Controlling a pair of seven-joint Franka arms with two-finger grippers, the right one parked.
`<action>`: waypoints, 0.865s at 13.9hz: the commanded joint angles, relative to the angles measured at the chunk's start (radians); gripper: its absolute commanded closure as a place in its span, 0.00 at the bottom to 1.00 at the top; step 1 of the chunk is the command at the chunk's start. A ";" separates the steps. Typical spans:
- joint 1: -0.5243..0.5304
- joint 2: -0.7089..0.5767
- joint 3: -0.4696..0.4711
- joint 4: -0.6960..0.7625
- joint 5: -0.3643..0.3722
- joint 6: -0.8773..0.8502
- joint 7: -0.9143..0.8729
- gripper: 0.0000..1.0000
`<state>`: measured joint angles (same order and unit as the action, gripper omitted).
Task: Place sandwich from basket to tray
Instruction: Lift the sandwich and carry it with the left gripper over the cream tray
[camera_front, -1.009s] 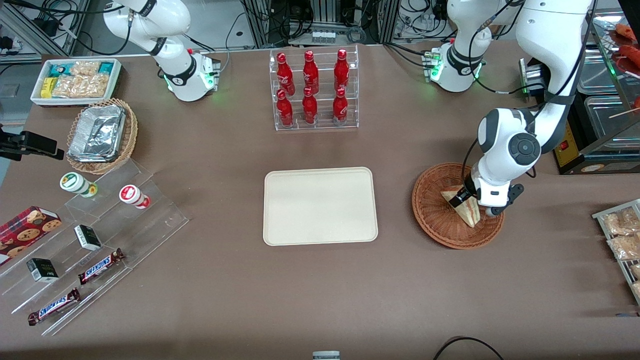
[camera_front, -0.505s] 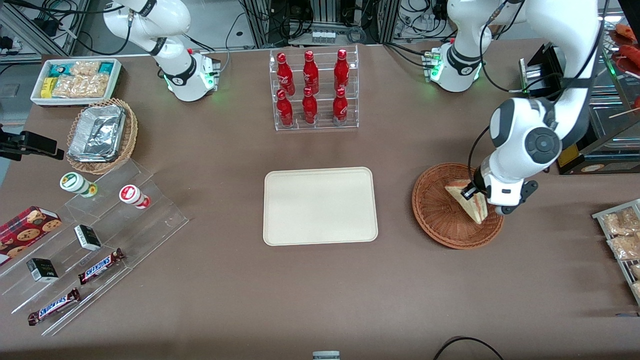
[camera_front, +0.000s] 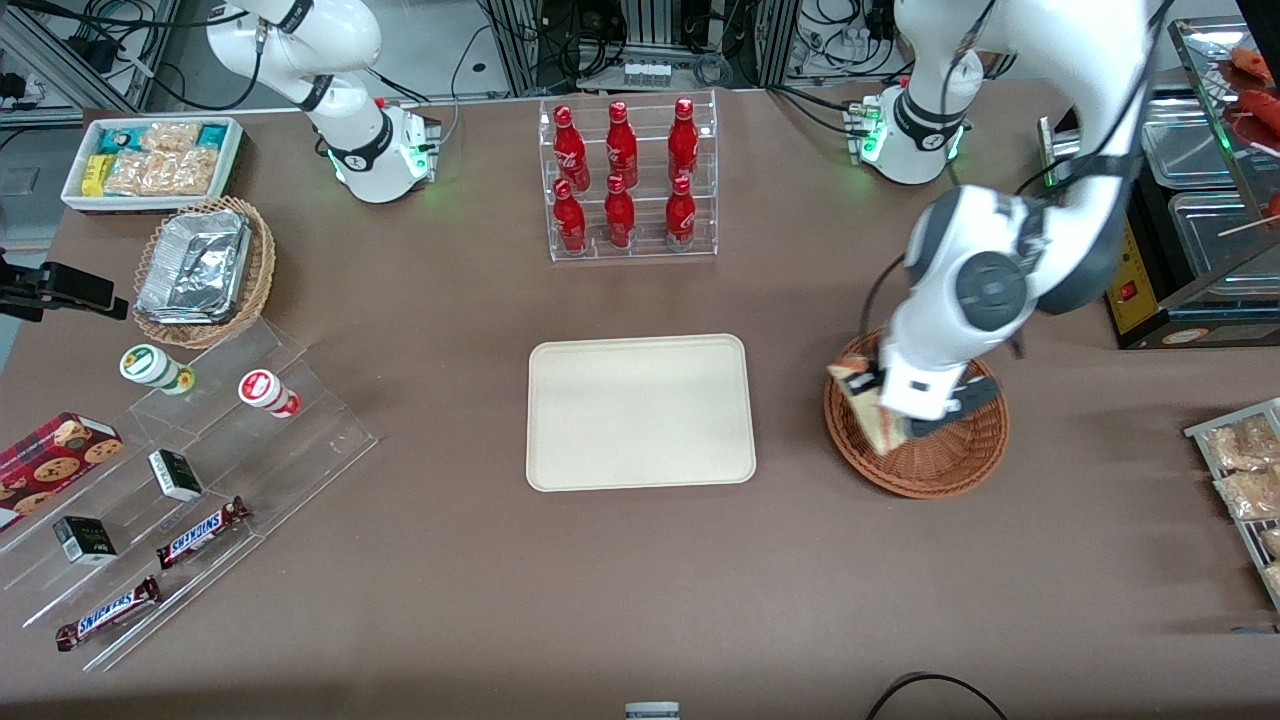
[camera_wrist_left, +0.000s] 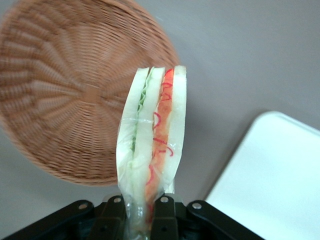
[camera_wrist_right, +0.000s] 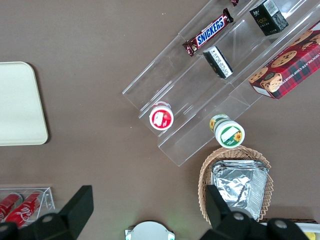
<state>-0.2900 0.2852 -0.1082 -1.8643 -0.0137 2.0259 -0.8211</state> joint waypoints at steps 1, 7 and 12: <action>-0.102 0.136 0.010 0.164 0.003 -0.029 -0.004 1.00; -0.271 0.308 0.012 0.351 0.006 -0.016 -0.130 1.00; -0.392 0.459 0.015 0.523 0.009 -0.010 -0.239 1.00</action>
<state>-0.6419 0.6750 -0.1085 -1.4421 -0.0137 2.0286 -1.0247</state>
